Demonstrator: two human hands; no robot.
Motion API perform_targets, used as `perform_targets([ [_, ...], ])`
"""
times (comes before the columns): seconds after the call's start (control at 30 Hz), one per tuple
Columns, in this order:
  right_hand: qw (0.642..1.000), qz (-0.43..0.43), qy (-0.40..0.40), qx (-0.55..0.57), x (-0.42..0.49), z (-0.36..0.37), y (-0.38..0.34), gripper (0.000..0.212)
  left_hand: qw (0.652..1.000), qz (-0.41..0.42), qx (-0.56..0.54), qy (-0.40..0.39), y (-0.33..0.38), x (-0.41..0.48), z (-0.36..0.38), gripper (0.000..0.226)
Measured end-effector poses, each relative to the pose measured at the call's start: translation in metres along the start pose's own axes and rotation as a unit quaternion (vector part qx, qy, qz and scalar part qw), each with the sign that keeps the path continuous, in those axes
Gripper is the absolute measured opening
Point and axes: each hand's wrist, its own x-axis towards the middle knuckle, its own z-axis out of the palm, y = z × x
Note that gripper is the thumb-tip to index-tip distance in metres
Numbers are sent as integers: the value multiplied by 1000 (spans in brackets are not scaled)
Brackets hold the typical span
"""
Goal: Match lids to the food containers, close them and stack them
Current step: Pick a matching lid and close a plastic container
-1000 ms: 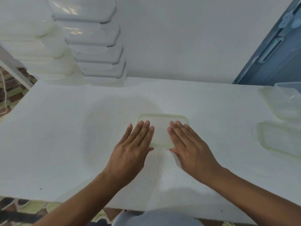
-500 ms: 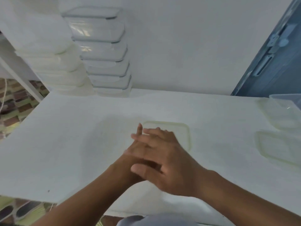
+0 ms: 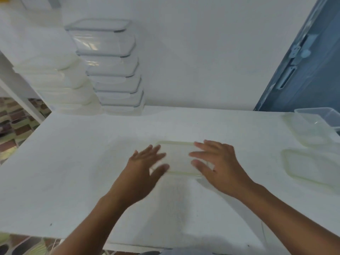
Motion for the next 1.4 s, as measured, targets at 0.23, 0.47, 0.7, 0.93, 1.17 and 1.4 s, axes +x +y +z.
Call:
perform_targets([
  [0.23,936,281,28,209,0,18,7,38,920,-241,-301,75,0,13,17,37],
  [0.47,917,271,125,263,17,-8,-17,27,903,-215,-327,177,29,19,-22,27],
  [0.7,890,268,153,337,22,-40,-41,24,878,-192,-378,223,56,16,-47,22],
  [0.93,880,278,174,343,62,-43,-31,32,869,-178,-398,235,57,54,-61,32],
  [1.17,900,243,191,307,155,-26,1,33,878,-185,-384,219,24,150,-63,25],
  [1.4,916,263,175,246,217,12,36,39,906,-207,-312,198,-14,226,-46,26],
])
